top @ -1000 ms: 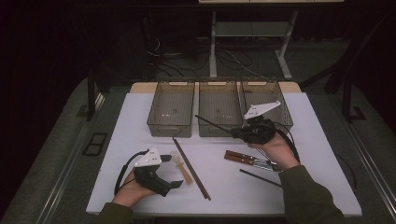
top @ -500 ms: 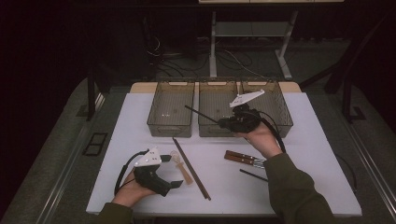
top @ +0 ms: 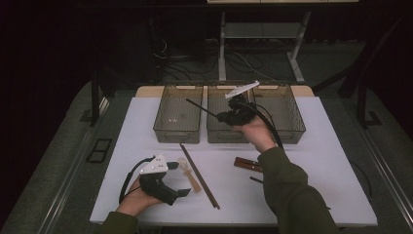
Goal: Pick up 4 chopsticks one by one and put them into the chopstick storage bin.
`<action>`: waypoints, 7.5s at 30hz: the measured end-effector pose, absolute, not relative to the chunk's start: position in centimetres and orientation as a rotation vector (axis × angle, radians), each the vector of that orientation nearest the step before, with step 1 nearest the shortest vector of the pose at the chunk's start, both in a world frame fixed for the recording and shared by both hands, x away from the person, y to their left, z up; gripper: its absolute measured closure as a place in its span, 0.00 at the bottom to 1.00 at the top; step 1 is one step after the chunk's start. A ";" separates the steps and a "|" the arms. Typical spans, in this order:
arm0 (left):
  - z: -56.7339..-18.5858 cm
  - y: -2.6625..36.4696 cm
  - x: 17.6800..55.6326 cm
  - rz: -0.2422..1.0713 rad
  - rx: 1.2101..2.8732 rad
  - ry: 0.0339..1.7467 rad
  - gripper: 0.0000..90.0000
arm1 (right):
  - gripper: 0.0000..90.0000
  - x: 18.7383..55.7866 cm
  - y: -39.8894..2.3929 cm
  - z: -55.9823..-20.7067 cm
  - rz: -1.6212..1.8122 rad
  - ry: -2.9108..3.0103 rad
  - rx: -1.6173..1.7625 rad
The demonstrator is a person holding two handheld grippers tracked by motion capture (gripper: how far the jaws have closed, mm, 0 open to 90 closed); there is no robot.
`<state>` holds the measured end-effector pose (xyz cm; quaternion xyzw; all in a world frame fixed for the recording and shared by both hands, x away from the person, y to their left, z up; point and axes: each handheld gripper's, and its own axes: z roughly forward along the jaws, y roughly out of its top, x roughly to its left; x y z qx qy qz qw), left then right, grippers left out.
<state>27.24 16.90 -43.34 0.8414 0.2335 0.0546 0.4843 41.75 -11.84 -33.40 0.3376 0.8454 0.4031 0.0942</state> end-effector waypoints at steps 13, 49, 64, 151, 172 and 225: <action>-43.2 16.9 27.2 0.129 2.043 0.543 0.00 | 0.95 45.2 -7.9 -34.2 1.144 2.504 1.082; -43.0 17.0 27.2 0.105 2.014 0.523 0.00 | 0.85 50.3 1.5 -36.6 0.952 2.509 1.164; -43.1 17.0 27.2 0.113 2.018 0.528 0.00 | 0.55 47.8 -2.5 -34.0 1.087 2.526 1.058; -43.4 16.7 27.1 0.108 2.060 0.540 0.00 | 0.81 26.6 -29.2 -40.2 1.192 2.672 0.813; -43.4 16.8 27.1 0.106 2.064 0.543 0.00 | 0.89 25.7 -31.9 -43.8 0.946 2.825 0.842; -43.6 16.6 27.1 0.109 2.077 0.539 0.00 | 0.96 27.2 -31.2 -41.1 1.145 2.732 0.786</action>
